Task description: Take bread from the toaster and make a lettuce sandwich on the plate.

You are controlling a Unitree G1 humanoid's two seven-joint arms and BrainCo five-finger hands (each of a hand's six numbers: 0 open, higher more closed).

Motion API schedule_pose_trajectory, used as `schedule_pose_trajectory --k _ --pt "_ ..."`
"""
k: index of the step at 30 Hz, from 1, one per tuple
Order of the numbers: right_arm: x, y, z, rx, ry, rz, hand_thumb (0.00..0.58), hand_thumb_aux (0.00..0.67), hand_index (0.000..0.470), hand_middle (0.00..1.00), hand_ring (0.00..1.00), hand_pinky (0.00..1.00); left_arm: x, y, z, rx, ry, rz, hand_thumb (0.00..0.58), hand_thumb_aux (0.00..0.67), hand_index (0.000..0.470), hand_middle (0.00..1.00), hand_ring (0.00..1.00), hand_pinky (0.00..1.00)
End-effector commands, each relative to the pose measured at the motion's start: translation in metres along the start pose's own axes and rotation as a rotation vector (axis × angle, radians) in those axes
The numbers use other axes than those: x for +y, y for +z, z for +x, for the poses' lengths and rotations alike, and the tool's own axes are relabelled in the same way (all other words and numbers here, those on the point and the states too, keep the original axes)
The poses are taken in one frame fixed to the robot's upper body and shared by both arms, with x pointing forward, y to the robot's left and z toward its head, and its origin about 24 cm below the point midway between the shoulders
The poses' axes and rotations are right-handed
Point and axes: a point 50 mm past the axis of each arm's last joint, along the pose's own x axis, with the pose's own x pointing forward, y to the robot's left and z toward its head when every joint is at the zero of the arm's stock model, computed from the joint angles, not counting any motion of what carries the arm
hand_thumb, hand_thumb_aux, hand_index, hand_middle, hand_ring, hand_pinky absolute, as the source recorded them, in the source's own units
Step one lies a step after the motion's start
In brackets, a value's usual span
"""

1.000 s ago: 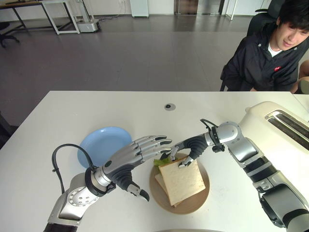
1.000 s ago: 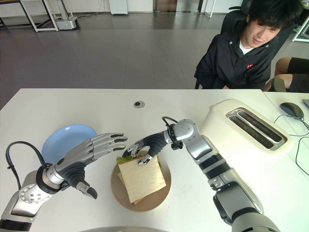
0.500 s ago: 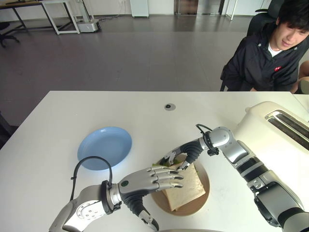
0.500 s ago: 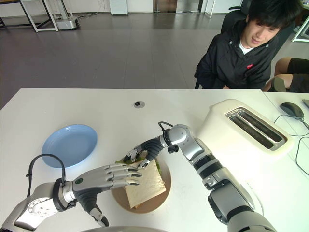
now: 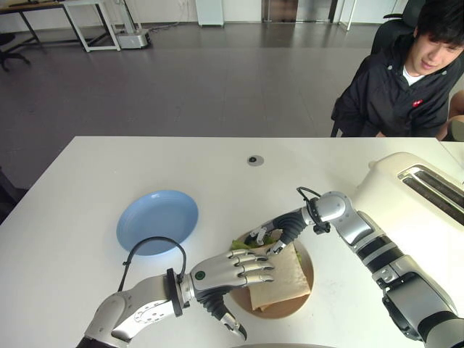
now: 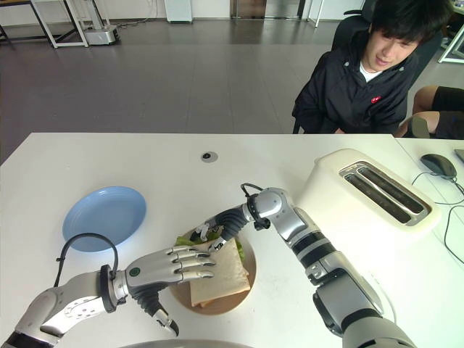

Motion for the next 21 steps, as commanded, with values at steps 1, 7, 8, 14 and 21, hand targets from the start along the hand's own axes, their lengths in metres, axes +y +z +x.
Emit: schedule_pose_trajectory --k 1,7,8,14,21 --pt "0.001 0.009 0.001 -0.055 0.015 -0.020 0.491 0.407 0.286 0.00 0.00 0.00 -0.036 -0.019 -0.010 0.132 -0.205 -0.028 0.000 0.000 0.000 0.00 0.00 0.00" --pt "-0.017 0.021 -0.026 -0.116 -0.142 -0.079 0.000 0.000 0.000 0.00 0.00 0.00 -0.047 -0.028 -0.009 0.139 -0.188 -0.093 0.000 0.000 0.000 0.00 0.00 0.00" --pt "-0.021 0.023 -0.033 -0.120 -0.178 -0.089 0.000 0.000 0.000 0.00 0.00 0.00 -0.047 -0.029 -0.009 0.132 -0.179 -0.106 0.000 0.000 0.000 0.00 0.00 0.00" --pt "-0.028 0.033 -0.085 -0.147 -0.371 -0.133 0.000 0.000 0.000 0.00 0.00 0.00 -0.041 -0.035 -0.001 0.109 -0.144 -0.110 0.000 0.000 0.000 0.00 0.00 0.00" --pt "0.013 0.044 -0.127 -0.185 -0.422 -0.236 0.000 0.000 0.000 0.00 0.00 0.00 -0.021 -0.055 0.017 0.096 -0.063 -0.123 0.000 0.000 0.000 0.00 0.00 0.00"
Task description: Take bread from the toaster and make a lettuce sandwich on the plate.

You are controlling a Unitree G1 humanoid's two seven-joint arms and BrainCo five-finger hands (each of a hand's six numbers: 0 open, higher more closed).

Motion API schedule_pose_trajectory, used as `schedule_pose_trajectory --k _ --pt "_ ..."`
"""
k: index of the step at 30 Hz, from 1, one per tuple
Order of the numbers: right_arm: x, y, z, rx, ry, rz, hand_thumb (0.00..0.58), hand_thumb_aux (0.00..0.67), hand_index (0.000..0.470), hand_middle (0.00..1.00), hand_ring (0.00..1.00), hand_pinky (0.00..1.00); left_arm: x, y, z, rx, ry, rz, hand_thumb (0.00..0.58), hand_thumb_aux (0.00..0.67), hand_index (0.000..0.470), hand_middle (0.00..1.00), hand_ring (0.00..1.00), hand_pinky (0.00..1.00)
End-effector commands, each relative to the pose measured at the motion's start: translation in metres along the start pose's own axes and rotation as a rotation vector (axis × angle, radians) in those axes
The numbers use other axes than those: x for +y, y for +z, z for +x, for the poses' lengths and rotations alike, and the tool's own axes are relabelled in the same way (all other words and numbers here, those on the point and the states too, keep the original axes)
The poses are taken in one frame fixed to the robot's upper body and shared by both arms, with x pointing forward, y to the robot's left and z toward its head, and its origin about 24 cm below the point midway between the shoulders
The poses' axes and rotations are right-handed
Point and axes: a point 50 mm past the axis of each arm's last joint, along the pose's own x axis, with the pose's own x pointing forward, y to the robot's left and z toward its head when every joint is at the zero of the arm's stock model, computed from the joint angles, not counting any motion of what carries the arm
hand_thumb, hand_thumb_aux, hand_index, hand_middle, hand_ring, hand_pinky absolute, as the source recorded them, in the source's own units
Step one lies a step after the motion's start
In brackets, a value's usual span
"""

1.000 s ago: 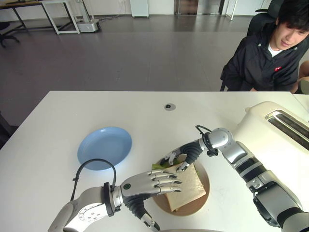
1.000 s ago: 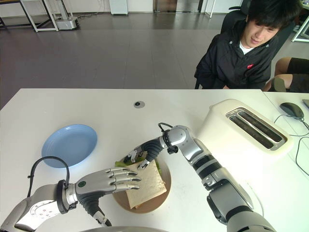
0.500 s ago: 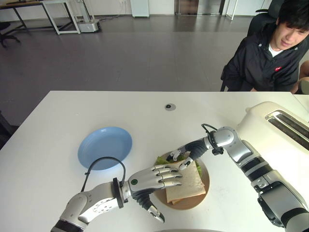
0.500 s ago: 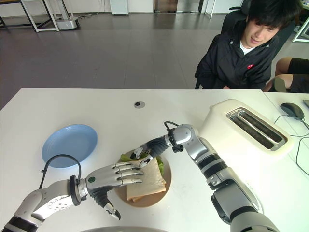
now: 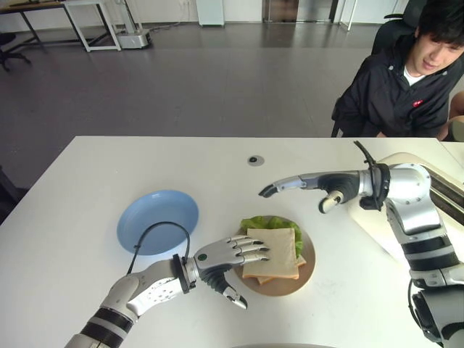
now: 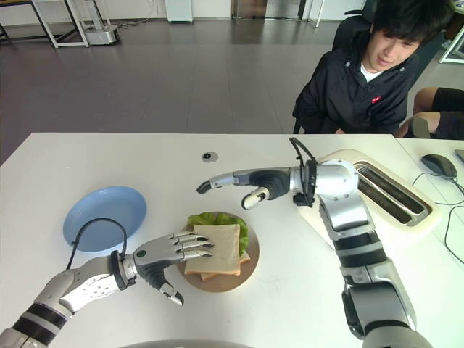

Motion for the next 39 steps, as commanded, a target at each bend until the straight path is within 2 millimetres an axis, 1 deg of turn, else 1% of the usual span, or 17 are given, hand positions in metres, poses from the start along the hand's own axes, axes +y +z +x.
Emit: schedule_pose_trajectory --k 1,4,7,10,13,14,15,16,17,18,20,24,28,31,33,34,39 --pt "0.016 0.008 -0.027 0.044 -0.021 -0.070 0.000 0.000 0.000 0.00 0.00 0.00 -0.014 -0.011 0.008 0.035 -0.126 -0.018 0.000 0.000 0.000 0.00 0.00 0.00" --pt "0.034 0.016 -0.042 0.063 -0.001 -0.096 0.000 0.000 0.000 0.00 0.00 0.00 -0.011 -0.017 0.014 0.045 -0.127 -0.002 0.000 0.000 0.000 0.00 0.00 0.00" --pt "0.064 0.015 -0.053 0.117 0.110 -0.058 0.000 0.000 0.000 0.00 0.00 0.00 0.008 -0.023 0.017 0.067 -0.037 0.045 0.000 0.000 0.000 0.00 0.00 0.00" --pt "0.088 0.007 -0.053 0.181 0.197 -0.017 0.000 0.000 0.000 0.00 0.00 0.00 0.037 -0.014 0.017 0.015 0.137 0.087 0.000 0.000 0.000 0.00 0.00 0.00" --pt "0.095 -0.005 -0.048 0.278 0.171 -0.052 0.000 0.000 0.000 0.00 0.00 0.00 0.057 0.004 0.003 -0.068 0.285 0.070 0.000 0.000 0.000 0.00 0.00 0.00" --pt "0.095 -0.008 -0.046 0.300 0.159 -0.056 0.248 0.163 0.114 0.14 0.14 0.14 0.059 0.007 -0.004 -0.071 0.318 0.060 0.000 0.000 0.000 0.00 0.00 0.00" --pt "0.095 -0.010 -0.046 0.316 0.151 -0.057 0.472 0.381 0.267 0.33 0.33 0.33 0.060 0.008 -0.012 -0.063 0.347 0.053 0.031 0.018 0.013 0.00 0.00 0.00" --pt "0.097 -0.010 -0.046 0.319 0.155 -0.052 0.561 0.549 0.385 0.84 0.84 0.84 0.060 0.009 -0.019 -0.049 0.368 0.042 0.398 0.294 0.206 0.00 0.00 0.00" --pt "0.101 -0.009 -0.045 0.316 0.171 -0.044 0.580 0.670 0.470 0.95 0.95 0.95 0.060 0.009 -0.026 -0.038 0.380 0.038 0.580 0.670 0.470 0.52 0.52 0.52" --pt "0.106 -0.009 -0.043 0.309 0.192 -0.031 0.580 0.670 0.470 0.95 0.95 0.95 0.058 0.011 -0.033 -0.033 0.379 0.016 0.580 0.670 0.470 1.00 1.00 1.00" --pt "0.116 -0.012 -0.039 0.307 0.232 -0.004 0.580 0.670 0.470 0.95 0.95 0.95 0.047 0.014 -0.041 -0.030 0.310 -0.042 0.580 0.670 0.470 1.00 1.00 1.00" --pt "0.132 -0.020 -0.033 0.301 0.291 0.058 0.580 0.670 0.470 0.94 0.94 0.94 0.004 0.021 -0.048 -0.012 0.021 -0.197 0.580 0.670 0.470 1.00 1.00 1.00" --pt "0.143 -0.038 -0.028 0.349 0.333 0.106 0.580 0.670 0.470 0.94 0.94 0.94 -0.028 0.023 -0.037 0.010 -0.186 -0.208 0.580 0.670 0.470 1.00 1.00 1.00" --pt "0.158 -0.057 -0.027 0.377 0.381 0.213 0.580 0.670 0.470 0.93 0.93 0.93 -0.046 0.008 -0.031 0.099 -0.262 -0.213 0.580 0.670 0.470 1.00 1.00 1.00" --pt "0.164 -0.076 -0.029 0.427 0.380 0.273 0.580 0.670 0.470 0.93 0.93 0.93 -0.055 -0.007 -0.028 0.173 -0.270 -0.199 0.580 0.670 0.470 1.00 1.00 1.00" --pt "0.165 -0.083 -0.028 0.441 0.354 0.292 0.580 0.670 0.470 0.92 0.92 0.92 -0.054 -0.014 -0.024 0.200 -0.245 -0.178 0.580 0.670 0.470 1.00 1.00 1.00" --pt "0.160 -0.108 -0.004 0.441 0.196 0.318 0.580 0.670 0.470 0.88 0.88 0.88 -0.047 -0.037 0.016 0.277 -0.084 -0.159 0.580 0.670 0.470 1.00 1.00 1.00"
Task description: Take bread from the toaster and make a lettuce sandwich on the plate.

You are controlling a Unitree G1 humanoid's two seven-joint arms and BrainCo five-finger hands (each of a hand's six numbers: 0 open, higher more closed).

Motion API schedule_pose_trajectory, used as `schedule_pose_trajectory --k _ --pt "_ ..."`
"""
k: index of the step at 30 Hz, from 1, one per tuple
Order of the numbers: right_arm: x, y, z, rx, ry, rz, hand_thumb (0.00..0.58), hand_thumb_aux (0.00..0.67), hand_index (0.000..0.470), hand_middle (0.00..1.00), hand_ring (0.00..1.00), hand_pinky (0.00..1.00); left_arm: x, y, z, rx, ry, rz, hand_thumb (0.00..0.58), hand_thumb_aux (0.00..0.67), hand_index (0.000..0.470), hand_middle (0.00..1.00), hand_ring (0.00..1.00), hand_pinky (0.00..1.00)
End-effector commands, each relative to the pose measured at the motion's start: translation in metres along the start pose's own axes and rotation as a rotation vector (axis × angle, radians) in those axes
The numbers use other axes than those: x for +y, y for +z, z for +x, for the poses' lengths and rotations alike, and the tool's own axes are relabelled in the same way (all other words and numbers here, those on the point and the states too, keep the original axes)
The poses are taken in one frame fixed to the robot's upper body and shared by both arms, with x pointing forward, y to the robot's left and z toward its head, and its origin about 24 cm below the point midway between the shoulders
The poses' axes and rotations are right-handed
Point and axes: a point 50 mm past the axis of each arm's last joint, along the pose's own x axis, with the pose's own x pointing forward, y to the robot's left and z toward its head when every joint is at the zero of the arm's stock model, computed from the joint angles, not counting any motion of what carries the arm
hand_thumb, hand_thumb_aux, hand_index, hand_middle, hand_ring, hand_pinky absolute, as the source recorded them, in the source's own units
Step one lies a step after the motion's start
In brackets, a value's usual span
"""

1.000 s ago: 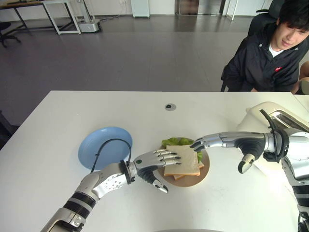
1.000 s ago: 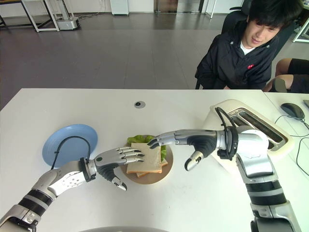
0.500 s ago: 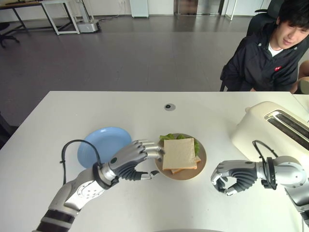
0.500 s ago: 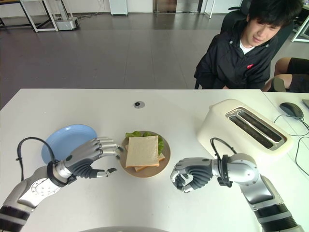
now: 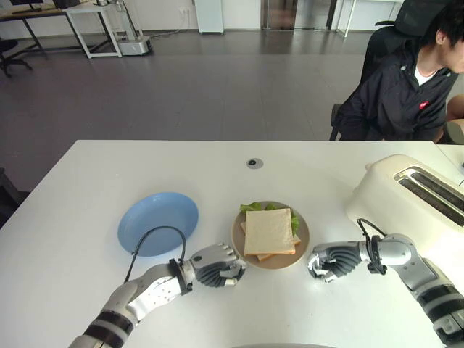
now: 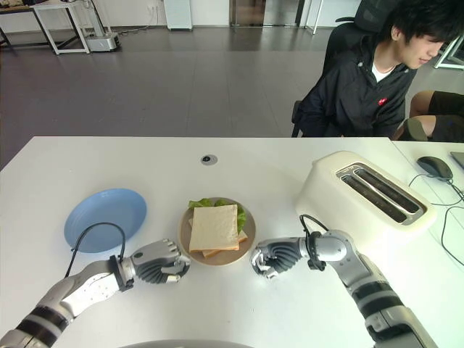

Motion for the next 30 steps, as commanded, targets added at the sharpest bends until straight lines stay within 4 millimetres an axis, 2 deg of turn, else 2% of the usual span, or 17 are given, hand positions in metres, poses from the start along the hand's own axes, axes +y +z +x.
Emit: schedule_pose_trajectory --k 1,5,7,8,9,10,11,12,13,14,15,16,17,18,19,23,30 --pt "0.021 -0.019 0.031 0.060 0.023 0.116 0.580 0.670 0.470 0.87 0.87 0.87 -0.018 -0.020 0.019 0.148 -0.033 0.004 0.580 0.670 0.470 1.00 1.00 1.00" --pt "-0.005 -0.028 0.042 0.108 -0.157 0.145 0.580 0.670 0.470 0.87 0.87 0.87 0.007 -0.031 0.047 0.190 0.106 0.017 0.580 0.670 0.470 1.00 1.00 1.00" --pt "-0.012 -0.026 0.044 0.092 -0.221 0.140 0.580 0.670 0.470 0.86 0.86 0.86 0.012 -0.035 0.053 0.198 0.129 0.030 0.580 0.670 0.470 1.00 1.00 1.00" --pt "-0.013 -0.024 0.043 0.073 -0.240 0.131 0.580 0.670 0.470 0.83 0.83 0.83 0.013 -0.035 0.054 0.195 0.138 0.030 0.580 0.670 0.470 1.00 1.00 1.00" --pt "-0.015 -0.022 0.042 0.053 -0.260 0.119 0.580 0.657 0.461 0.68 0.68 0.68 0.013 -0.035 0.053 0.191 0.149 0.023 0.580 0.670 0.470 1.00 1.00 1.00" --pt "-0.017 -0.020 0.040 0.041 -0.277 0.107 0.573 0.599 0.420 0.60 0.60 0.60 0.012 -0.034 0.051 0.186 0.157 0.015 0.580 0.670 0.470 1.00 1.00 1.00" --pt "-0.019 -0.018 0.038 0.031 -0.291 0.095 0.570 0.581 0.407 0.59 0.59 0.59 0.011 -0.034 0.048 0.185 0.165 0.010 0.580 0.670 0.470 1.00 1.00 1.00" --pt "-0.022 -0.016 0.034 0.016 -0.311 0.080 0.526 0.465 0.326 0.53 0.53 0.53 0.010 -0.034 0.044 0.185 0.175 0.008 0.580 0.670 0.470 1.00 1.00 1.00" --pt "-0.025 -0.013 0.028 -0.004 -0.331 0.059 0.436 0.336 0.236 0.51 0.51 0.51 0.010 -0.033 0.039 0.182 0.186 0.007 0.580 0.670 0.470 1.00 1.00 1.00" --pt "-0.027 -0.010 0.020 -0.029 -0.343 0.040 0.000 0.000 0.000 0.51 0.51 0.51 0.011 -0.031 0.033 0.176 0.199 0.004 0.580 0.670 0.470 1.00 1.00 1.00" --pt "-0.029 -0.006 0.011 -0.055 -0.352 0.024 0.000 0.000 0.000 0.50 0.50 0.50 0.011 -0.027 0.026 0.165 0.210 -0.005 0.570 0.583 0.409 1.00 1.00 1.00" --pt "-0.029 -0.001 0.000 -0.080 -0.355 0.012 0.000 0.000 0.000 0.49 0.49 0.49 0.013 -0.022 0.020 0.145 0.227 -0.025 0.530 0.473 0.332 1.00 1.00 1.00" --pt "-0.027 0.004 -0.011 -0.103 -0.347 -0.002 0.000 0.000 0.000 0.30 0.30 0.30 0.016 -0.014 0.012 0.111 0.252 -0.063 0.403 0.300 0.210 0.56 0.56 0.56" --pt "-0.025 0.010 -0.020 -0.126 -0.336 -0.016 0.000 0.000 0.000 0.16 0.16 0.16 0.020 -0.005 0.006 0.067 0.279 -0.102 0.301 0.205 0.144 0.14 0.14 0.14" --pt "-0.024 0.018 -0.027 -0.161 -0.331 -0.026 0.000 0.000 0.000 0.00 0.00 0.00 0.027 0.006 0.000 0.008 0.313 -0.162 0.000 0.000 0.000 0.00 0.00 0.00" --pt "-0.031 0.040 -0.035 -0.332 -0.384 0.017 0.000 0.000 0.000 0.00 0.00 0.00 0.053 0.021 -0.013 -0.117 0.442 -0.311 0.000 0.000 0.000 0.00 0.00 0.00" --pt "-0.046 0.031 -0.029 -0.388 -0.558 0.110 0.000 0.000 0.000 0.00 0.00 0.00 0.055 0.021 -0.007 -0.137 0.469 -0.375 0.000 0.000 0.000 0.00 0.00 0.00"
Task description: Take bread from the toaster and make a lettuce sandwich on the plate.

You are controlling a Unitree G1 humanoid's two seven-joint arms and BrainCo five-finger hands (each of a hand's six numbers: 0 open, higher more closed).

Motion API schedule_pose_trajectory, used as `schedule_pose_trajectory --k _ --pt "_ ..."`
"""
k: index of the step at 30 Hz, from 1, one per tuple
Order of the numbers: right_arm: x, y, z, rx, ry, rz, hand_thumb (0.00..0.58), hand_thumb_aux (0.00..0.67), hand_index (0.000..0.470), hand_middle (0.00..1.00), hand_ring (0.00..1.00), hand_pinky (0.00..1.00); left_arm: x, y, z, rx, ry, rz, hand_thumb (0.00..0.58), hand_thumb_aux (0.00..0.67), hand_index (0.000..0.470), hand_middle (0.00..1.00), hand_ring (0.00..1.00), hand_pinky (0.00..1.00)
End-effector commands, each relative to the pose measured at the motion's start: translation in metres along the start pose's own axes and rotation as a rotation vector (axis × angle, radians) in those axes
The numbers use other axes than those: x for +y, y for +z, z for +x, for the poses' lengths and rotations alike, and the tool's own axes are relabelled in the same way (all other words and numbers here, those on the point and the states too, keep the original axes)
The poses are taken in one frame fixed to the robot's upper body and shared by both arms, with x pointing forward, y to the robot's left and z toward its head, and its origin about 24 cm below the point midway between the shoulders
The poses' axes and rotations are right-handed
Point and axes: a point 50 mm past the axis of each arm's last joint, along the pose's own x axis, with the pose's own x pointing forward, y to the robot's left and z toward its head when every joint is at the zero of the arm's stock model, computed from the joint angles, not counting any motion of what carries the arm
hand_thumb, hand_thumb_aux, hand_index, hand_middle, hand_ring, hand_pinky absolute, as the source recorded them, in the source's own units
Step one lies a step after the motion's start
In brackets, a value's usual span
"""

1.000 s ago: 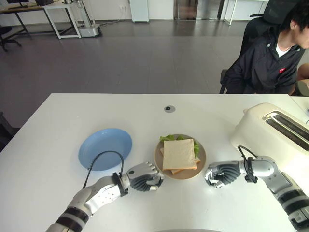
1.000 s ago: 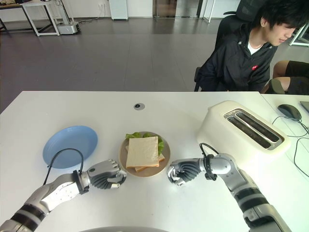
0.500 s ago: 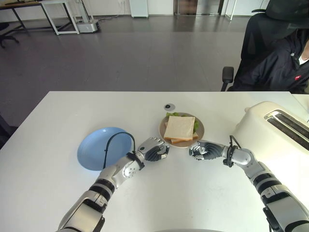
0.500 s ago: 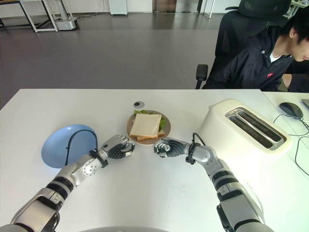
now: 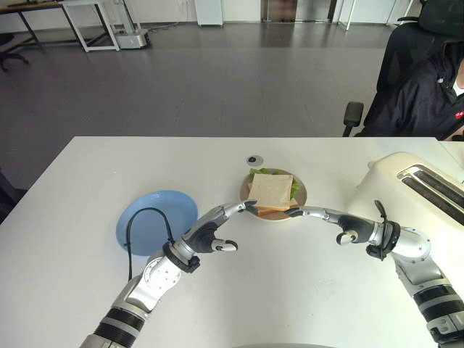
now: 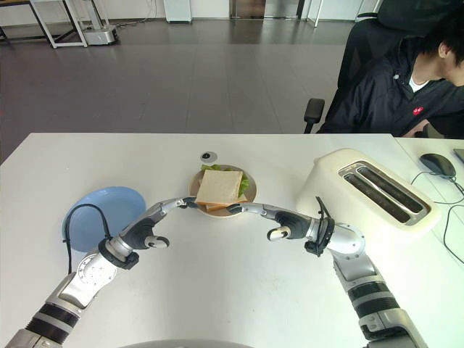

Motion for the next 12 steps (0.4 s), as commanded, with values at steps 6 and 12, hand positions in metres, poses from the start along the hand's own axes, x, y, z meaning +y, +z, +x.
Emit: schedule_pose_trajectory --k 6,12 --pt "-0.0157 -0.0030 -0.0019 -0.037 -0.138 0.009 0.000 0.000 0.000 0.00 0.00 0.00 0.0069 0.0005 0.0020 -0.010 0.044 -0.037 0.000 0.000 0.000 0.00 0.00 0.00" --pt "-0.0164 -0.0016 -0.0031 -0.042 -0.144 0.004 0.000 0.000 0.000 0.00 0.00 0.00 0.0094 -0.0012 0.0004 0.003 0.064 -0.037 0.000 0.000 0.000 0.00 0.00 0.00"
